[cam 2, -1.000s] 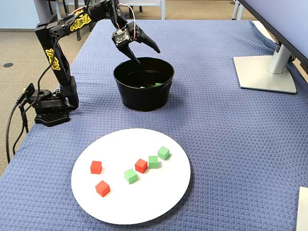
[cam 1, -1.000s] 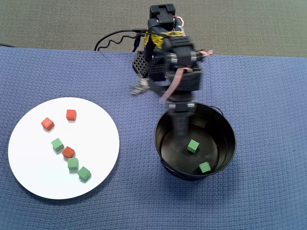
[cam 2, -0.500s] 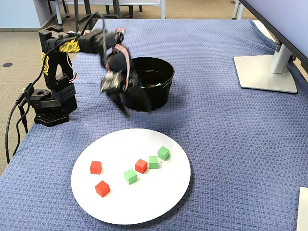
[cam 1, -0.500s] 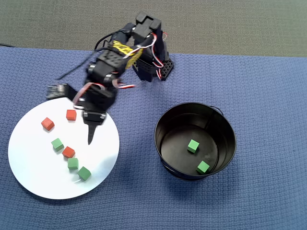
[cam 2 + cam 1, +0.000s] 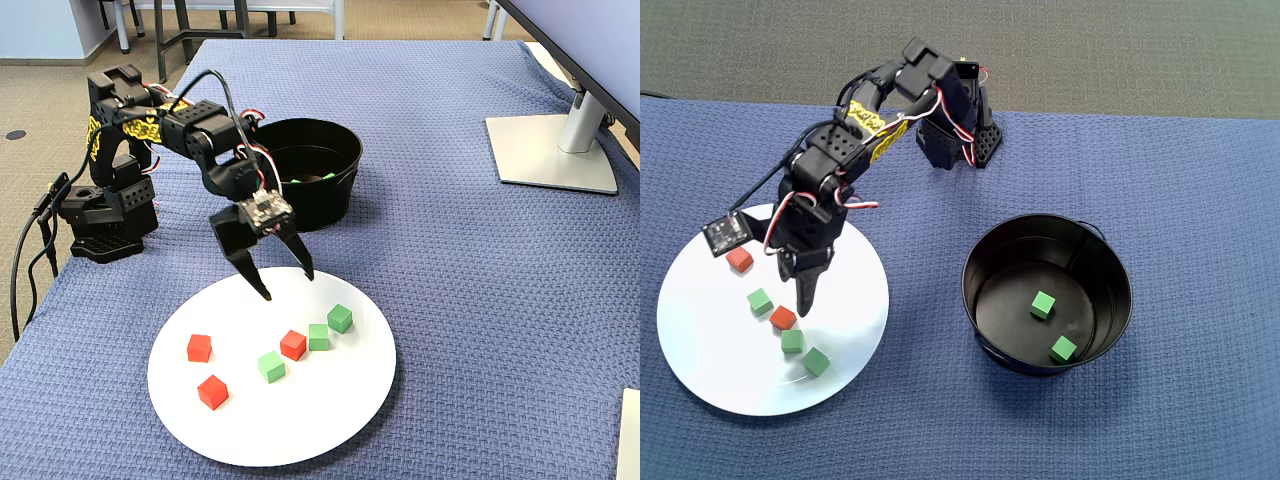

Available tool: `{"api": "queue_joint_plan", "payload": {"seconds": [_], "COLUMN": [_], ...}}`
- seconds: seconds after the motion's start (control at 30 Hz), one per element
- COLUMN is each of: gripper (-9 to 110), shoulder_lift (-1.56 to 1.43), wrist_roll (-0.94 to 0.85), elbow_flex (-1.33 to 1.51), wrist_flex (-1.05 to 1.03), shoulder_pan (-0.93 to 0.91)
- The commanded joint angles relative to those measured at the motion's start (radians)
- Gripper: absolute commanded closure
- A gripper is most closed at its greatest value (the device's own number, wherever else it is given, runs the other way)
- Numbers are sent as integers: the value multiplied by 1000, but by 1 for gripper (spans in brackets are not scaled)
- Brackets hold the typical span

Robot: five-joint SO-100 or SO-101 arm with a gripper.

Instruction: Pick up the green cubes from the white plate and place them in the black recipient

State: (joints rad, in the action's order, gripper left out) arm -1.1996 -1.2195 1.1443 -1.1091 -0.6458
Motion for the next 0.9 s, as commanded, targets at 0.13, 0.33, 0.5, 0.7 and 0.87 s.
{"api": "queue_joint_plan", "payload": {"seconds": [0.13,0.33,0.5,0.7,0.87], "gripper": [80,81,83,84,84], "shoulder_lift": [107,189,225,252,291], "wrist_roll": [-21,-23,-25,-40,-46], "elbow_flex": [-198,-290,-353,-383,-425], "wrist_flex": [-49,-83,-97,-77,-80], "shoulder_pan": [66,109,137,147,158]}}
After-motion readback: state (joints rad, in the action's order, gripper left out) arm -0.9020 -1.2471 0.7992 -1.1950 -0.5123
